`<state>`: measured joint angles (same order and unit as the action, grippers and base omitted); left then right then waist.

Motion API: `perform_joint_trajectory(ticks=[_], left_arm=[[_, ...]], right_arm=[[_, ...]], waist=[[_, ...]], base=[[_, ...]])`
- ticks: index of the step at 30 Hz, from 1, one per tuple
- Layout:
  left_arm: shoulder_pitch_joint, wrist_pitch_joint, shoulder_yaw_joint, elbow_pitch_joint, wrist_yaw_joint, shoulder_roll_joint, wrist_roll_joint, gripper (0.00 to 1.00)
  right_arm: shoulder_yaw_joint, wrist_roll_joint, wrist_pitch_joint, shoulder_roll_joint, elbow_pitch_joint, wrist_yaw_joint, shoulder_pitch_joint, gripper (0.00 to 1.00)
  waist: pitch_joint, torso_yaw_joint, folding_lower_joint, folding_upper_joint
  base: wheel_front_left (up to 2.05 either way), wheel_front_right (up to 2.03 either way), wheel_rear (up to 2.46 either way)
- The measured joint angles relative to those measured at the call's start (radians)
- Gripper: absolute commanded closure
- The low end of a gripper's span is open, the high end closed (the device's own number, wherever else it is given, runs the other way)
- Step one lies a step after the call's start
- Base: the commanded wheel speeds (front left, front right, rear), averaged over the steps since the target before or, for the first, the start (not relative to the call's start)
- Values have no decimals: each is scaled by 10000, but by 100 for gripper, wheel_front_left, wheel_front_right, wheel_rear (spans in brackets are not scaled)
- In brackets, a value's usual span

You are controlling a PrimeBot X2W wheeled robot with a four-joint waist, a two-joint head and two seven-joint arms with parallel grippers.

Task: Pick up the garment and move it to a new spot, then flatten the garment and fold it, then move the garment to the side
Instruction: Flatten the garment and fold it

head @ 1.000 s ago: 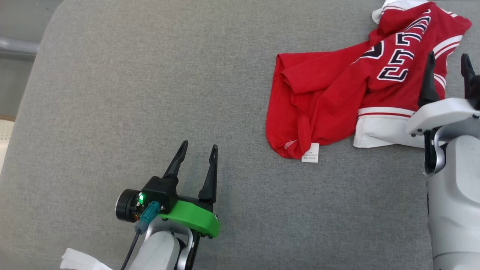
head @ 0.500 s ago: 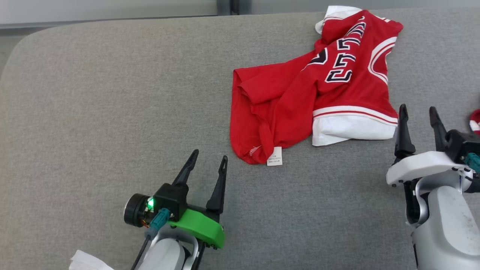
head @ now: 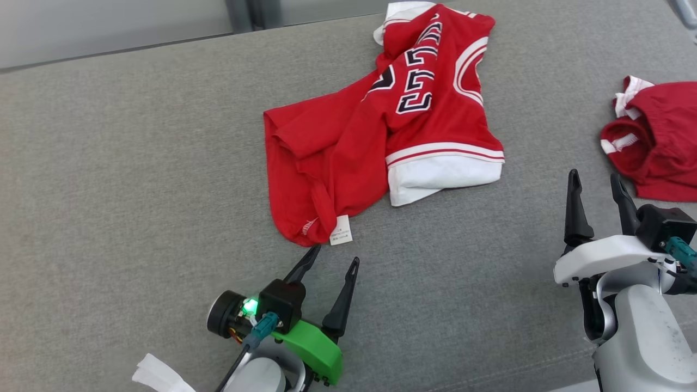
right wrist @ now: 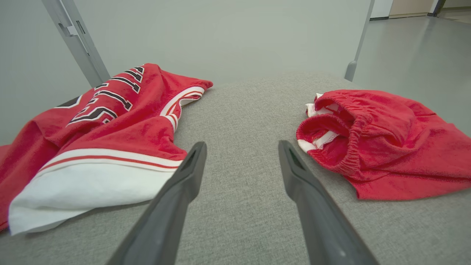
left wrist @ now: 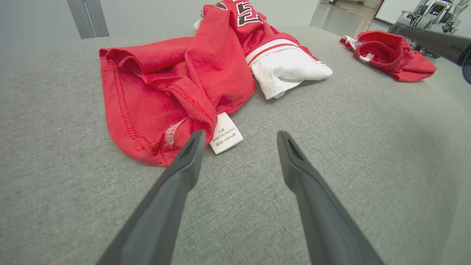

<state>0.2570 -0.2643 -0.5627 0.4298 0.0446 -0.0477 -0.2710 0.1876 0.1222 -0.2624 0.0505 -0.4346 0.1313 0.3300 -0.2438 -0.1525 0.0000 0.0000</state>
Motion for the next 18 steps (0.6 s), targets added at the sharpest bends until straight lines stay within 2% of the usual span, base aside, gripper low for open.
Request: perform_joint_trajectory(ticks=[4, 8, 18], left_arm=[[58, 0, 94, 303, -105, 0, -46, 0], [229, 2, 428, 529, -410, 2, -71, 0], [399, -6, 1053, 947, -608, 8, 115, 0]], right_arm=[[63, 73, 0, -2, -2, 0, 1, 0], [144, 90, -2, 2, -2, 0, 1, 0], [176, 280, -2, 0, -50, 0, 45, 0]], waist=[[-103, -432, 0, 0], [-268, -729, 0, 0], [-607, -902, 0, 0]], base=[[0, 0, 0], [0, 0, 0], [0, 0, 0]])
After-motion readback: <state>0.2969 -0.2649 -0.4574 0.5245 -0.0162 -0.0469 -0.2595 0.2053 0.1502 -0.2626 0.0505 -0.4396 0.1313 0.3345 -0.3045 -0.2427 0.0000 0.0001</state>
